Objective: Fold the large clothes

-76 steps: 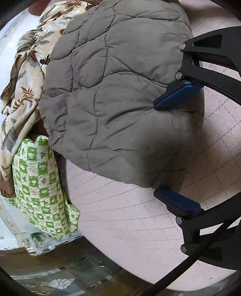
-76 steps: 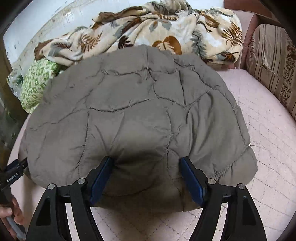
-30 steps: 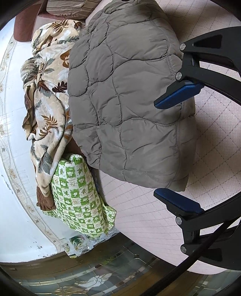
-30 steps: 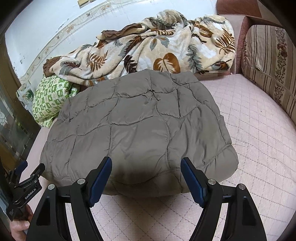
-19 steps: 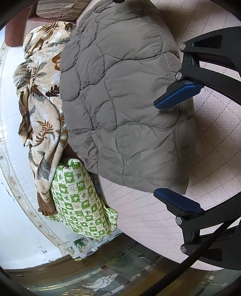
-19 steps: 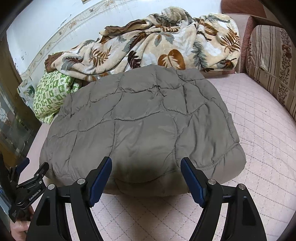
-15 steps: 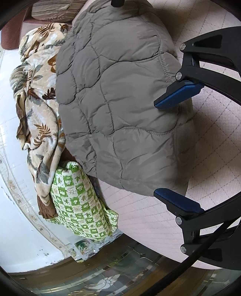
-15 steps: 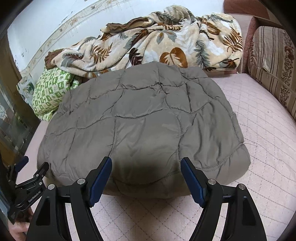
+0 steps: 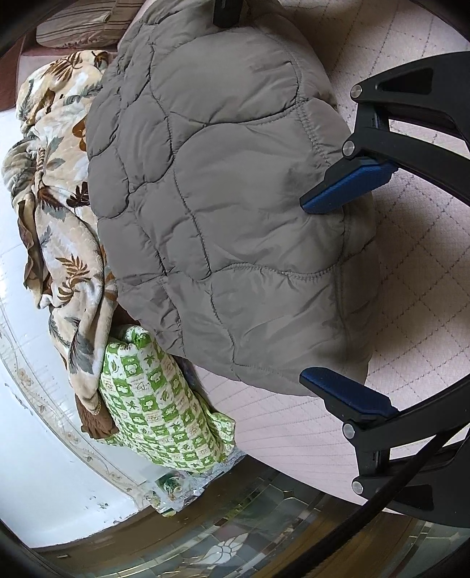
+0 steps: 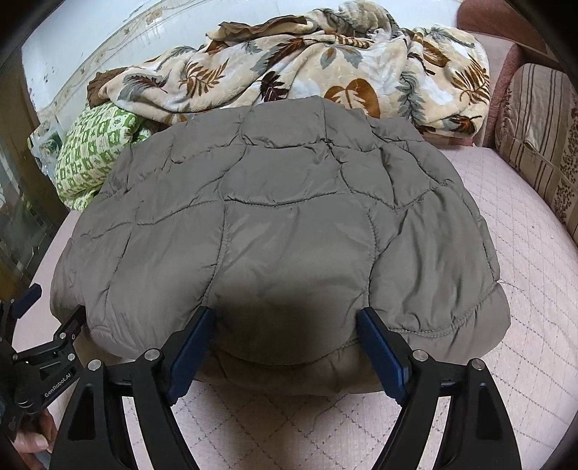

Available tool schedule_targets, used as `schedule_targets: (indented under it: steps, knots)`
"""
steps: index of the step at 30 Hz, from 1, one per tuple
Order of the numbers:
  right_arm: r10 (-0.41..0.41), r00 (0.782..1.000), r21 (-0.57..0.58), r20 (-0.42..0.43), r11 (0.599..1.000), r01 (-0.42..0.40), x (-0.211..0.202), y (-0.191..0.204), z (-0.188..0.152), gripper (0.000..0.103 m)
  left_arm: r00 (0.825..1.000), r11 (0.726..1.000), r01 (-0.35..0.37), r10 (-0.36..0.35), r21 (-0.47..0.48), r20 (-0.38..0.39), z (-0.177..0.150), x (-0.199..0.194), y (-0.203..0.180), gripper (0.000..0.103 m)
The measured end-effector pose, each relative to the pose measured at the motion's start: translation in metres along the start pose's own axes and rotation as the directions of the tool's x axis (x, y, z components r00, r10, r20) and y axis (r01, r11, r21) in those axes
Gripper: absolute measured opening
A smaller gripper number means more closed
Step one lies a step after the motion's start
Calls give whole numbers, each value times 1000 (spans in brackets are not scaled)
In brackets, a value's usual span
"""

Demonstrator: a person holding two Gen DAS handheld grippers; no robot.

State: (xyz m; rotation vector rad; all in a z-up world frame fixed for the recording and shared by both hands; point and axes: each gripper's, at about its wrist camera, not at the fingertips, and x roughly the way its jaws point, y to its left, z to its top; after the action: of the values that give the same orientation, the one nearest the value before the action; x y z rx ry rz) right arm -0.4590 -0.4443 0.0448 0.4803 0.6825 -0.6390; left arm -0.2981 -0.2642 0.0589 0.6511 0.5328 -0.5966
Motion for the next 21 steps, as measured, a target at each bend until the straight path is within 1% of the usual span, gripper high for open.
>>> schedule_targets:
  steps: [2, 4, 5, 6, 7, 9, 13, 14, 16, 18, 21]
  knots:
    - [4, 1000, 3, -1, 1000, -4, 0, 0, 0, 85, 1000, 1000, 16, -16, -13, -3, 0, 0, 2, 88]
    - [16, 1000, 20, 3, 1000, -16, -3, -3, 1, 85, 998, 996, 61, -62, -58, -20, 1, 3, 10, 87]
    - [27, 1000, 44, 13, 999, -27, -7, -8, 3, 85, 995, 991, 88, -92, -98, -29, 1, 4, 18, 88]
    - [40, 999, 70, 21, 997, -41, -11, -14, 5, 85, 994, 987, 101, -106, -129, -36, 1, 5, 24, 87]
    - [60, 998, 108, 31, 992, -63, -16, -22, 7, 85, 990, 975, 121, -131, -184, -42, 1, 7, 36, 87]
    - [82, 996, 171, 47, 981, -89, -23, -37, 7, 85, 985, 954, 143, -164, -264, -56, 0, 11, 55, 87]
    - [96, 993, 301, 66, 947, -111, -33, -73, 5, 85, 976, 909, 154, -202, -387, -86, -8, 20, 91, 87]
    - [98, 993, 342, 66, 933, -115, -36, -85, 3, 85, 974, 901, 153, -206, -405, -92, -9, 22, 98, 87]
    - [102, 993, 400, 66, 909, -120, -40, -101, -1, 85, 968, 877, 150, -223, -455, -111, -17, 26, 114, 87]
    - [94, 994, 463, 58, 880, -110, -42, -117, -7, 85, 958, 845, 157, -256, -512, -130, -25, 32, 128, 87]
    - [100, 994, 544, 49, 832, -111, -44, -135, -19, 85, 930, 769, 184, -338, -613, -145, -41, 42, 150, 87]
